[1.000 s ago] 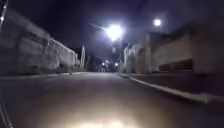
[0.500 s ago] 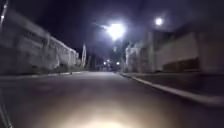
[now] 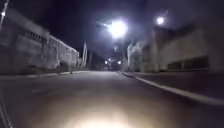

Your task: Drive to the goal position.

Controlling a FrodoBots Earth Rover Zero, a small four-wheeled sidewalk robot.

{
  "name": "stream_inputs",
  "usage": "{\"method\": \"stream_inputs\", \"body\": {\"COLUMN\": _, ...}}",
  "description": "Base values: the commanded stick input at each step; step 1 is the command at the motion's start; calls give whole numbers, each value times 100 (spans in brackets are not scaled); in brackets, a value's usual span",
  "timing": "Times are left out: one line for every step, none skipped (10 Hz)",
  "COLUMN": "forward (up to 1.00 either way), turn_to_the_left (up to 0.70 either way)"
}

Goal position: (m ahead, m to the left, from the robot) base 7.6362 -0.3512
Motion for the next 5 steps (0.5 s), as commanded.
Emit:
{"method": "stream_inputs", "body": {"forward": 70, "turn_to_the_left": -33}}
{"method": "stream_inputs", "body": {"forward": 70, "turn_to_the_left": -33}}
{"method": "stream_inputs", "body": {"forward": 70, "turn_to_the_left": -31}}
{"method": "stream_inputs", "body": {"forward": 70, "turn_to_the_left": -15}}
{"method": "stream_inputs", "body": {"forward": 70, "turn_to_the_left": 1}}
